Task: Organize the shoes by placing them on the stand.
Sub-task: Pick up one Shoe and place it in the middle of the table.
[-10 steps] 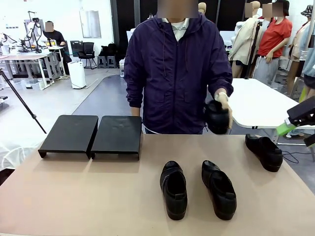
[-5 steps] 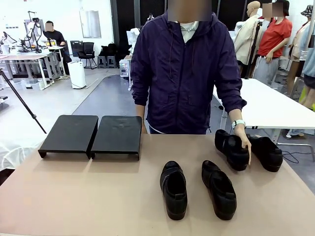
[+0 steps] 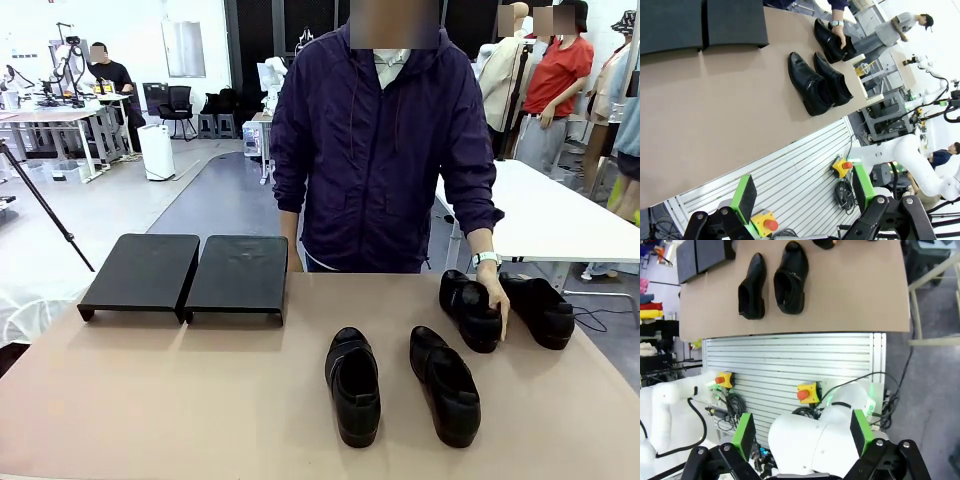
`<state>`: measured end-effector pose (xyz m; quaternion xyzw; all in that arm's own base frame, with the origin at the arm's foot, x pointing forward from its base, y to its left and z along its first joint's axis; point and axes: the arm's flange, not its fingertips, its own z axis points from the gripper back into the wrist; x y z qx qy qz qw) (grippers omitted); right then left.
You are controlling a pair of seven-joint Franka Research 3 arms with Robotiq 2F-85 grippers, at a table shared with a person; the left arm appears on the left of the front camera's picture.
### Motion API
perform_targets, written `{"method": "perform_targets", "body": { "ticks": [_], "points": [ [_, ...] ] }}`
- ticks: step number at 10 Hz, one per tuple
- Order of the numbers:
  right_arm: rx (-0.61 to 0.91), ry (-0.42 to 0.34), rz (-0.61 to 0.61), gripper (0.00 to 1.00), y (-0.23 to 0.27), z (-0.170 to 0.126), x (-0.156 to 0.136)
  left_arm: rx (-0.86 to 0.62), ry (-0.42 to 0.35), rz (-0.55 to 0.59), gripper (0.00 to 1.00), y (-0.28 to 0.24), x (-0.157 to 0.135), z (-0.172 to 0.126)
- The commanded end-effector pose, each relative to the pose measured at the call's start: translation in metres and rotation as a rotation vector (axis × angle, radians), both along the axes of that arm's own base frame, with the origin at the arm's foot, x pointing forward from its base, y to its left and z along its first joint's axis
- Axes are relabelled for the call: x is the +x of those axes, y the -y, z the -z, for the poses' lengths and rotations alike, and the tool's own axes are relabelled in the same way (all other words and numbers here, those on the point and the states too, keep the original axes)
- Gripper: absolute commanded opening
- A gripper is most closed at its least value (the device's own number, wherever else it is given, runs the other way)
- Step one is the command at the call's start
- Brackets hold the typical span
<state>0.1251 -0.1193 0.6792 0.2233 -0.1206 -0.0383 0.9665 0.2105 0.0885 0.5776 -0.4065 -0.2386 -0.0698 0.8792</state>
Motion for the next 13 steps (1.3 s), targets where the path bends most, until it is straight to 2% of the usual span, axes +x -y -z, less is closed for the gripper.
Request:
{"method": "perform_targets", "body": {
  "ticks": [1,3,4,5,6,7,9,11,13],
  "points": [
    [-0.001,0.029,-0.052,1.00,-0.018,0.007,0.008,-0.014,0.019,0.014,1.00,0.002,-0.001,0.001],
    [-0.026,0.002,-0.105,1.00,-0.048,0.026,0.034,-0.014,0.019,0.014,1.00,0.002,-0.001,0.001],
    [-0.030,-0.025,-0.088,1.00,-0.068,0.039,0.052,-0.014,0.019,0.014,1.00,0.002,-0.001,0.001],
    [-0.001,-0.066,0.027,1.00,-0.099,0.055,0.070,-0.014,0.019,0.014,1.00,0.002,-0.001,0.001],
    [0.023,-0.134,-0.018,1.00,-0.139,0.074,0.085,-0.014,0.019,0.014,1.00,0.002,-0.001,0.001],
    [0.019,-0.148,-0.046,1.00,-0.177,0.090,0.099,-0.014,0.019,0.014,1.00,0.002,-0.001,0.001],
    [0.029,-0.112,-0.007,1.00,-0.250,0.123,0.132,-0.014,0.019,0.014,1.00,0.002,-0.001,0.001],
    [0.011,-0.200,-0.040,1.00,-0.314,0.168,0.158,-0.014,0.019,0.014,1.00,0.002,-0.001,0.001],
    [-0.051,-0.240,0.008,1.00,-0.355,0.219,0.185,-0.014,0.019,0.014,1.00,0.002,-0.001,0.001]
  ]
}}
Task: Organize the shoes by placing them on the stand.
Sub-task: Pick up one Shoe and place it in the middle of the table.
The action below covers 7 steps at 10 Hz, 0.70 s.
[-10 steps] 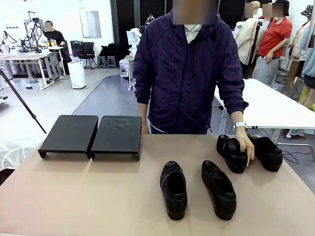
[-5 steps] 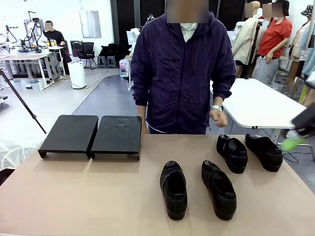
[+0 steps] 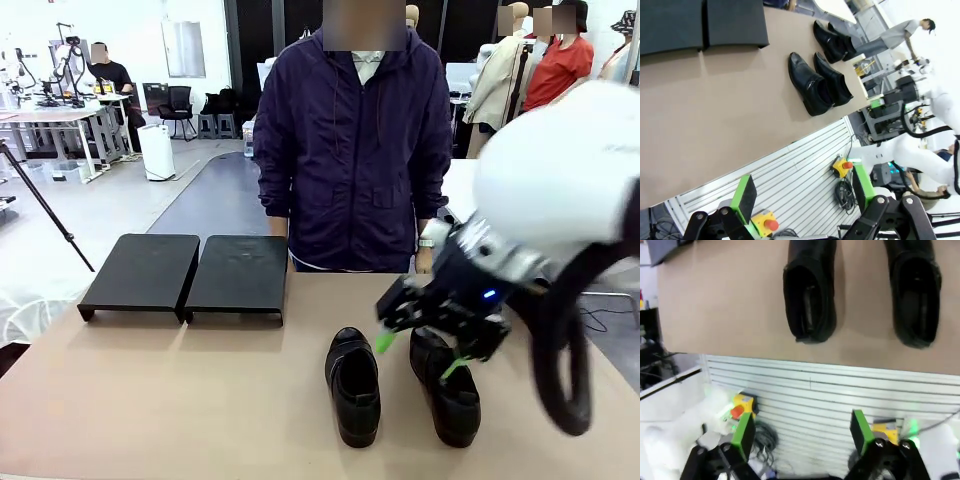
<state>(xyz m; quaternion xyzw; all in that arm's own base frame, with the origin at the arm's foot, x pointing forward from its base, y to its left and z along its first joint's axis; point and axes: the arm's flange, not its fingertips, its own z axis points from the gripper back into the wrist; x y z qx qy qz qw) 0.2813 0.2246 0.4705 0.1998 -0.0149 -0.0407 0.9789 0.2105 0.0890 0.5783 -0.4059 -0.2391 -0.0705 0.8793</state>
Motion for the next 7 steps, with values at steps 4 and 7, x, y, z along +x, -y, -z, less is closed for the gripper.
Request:
{"method": "perform_targets", "body": {
  "ticks": [4,7],
  "points": [
    [-0.072,-0.023,0.078,1.00,-0.034,0.073,0.067,-0.016,0.017,0.014,1.00,0.002,-0.001,0.001],
    [-0.155,-0.072,0.106,1.00,-0.031,0.103,0.091,-0.016,0.017,0.014,1.00,0.002,-0.001,0.001]
  ]
}}
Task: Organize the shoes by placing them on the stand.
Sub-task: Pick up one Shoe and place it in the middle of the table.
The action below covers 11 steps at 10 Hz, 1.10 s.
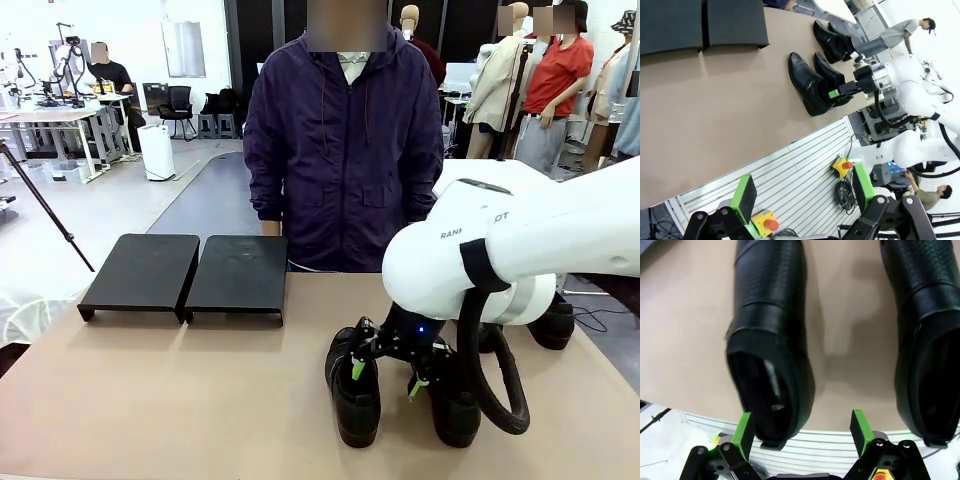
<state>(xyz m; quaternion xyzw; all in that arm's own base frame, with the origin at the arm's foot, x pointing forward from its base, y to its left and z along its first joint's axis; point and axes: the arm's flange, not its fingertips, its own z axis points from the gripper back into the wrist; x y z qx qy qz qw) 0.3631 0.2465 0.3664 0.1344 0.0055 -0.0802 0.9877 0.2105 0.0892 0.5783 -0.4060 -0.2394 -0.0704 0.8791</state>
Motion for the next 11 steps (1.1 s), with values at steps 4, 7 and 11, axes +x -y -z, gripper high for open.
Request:
{"method": "perform_targets", "body": {
  "ticks": [4,7,11],
  "points": [
    [0.052,-0.018,0.036,1.00,-0.008,0.027,0.030,-0.015,0.017,0.014,1.00,0.002,-0.001,0.001],
    [0.118,0.020,-0.058,1.00,-0.013,0.036,0.025,-0.015,0.017,0.014,1.00,0.002,-0.001,0.001],
    [0.038,-0.028,0.021,1.00,-0.008,0.033,0.029,-0.015,0.017,0.014,1.00,0.002,-0.001,0.001]
  ]
}}
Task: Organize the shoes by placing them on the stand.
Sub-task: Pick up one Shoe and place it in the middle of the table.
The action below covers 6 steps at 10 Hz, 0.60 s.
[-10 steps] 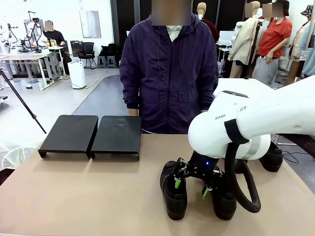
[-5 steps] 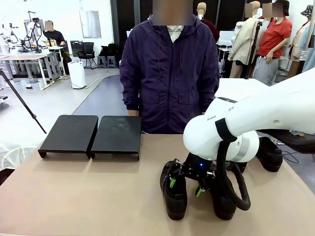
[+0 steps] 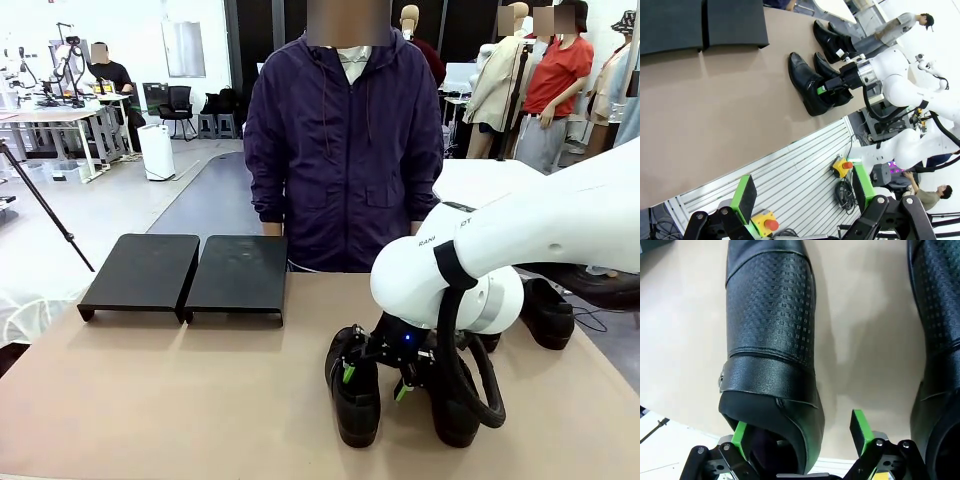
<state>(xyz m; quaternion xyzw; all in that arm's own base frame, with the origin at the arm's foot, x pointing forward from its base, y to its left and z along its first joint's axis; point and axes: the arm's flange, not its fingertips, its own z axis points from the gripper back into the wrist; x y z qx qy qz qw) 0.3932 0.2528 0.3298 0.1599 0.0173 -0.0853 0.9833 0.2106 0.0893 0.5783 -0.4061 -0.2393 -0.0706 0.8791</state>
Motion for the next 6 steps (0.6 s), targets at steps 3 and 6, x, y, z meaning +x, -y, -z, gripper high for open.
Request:
{"method": "perform_targets", "body": {
  "ticks": [3,6],
  "points": [
    [-0.091,0.034,-0.049,0.00,0.0017,-0.0008,0.0007,-0.015,0.017,0.014,1.00,0.0024,-0.0011,0.0013],
    [-0.062,0.044,-0.085,0.00,-0.0010,0.0014,0.0024,-0.015,0.017,0.014,1.00,0.0024,-0.0011,0.0013]
  ]
}}
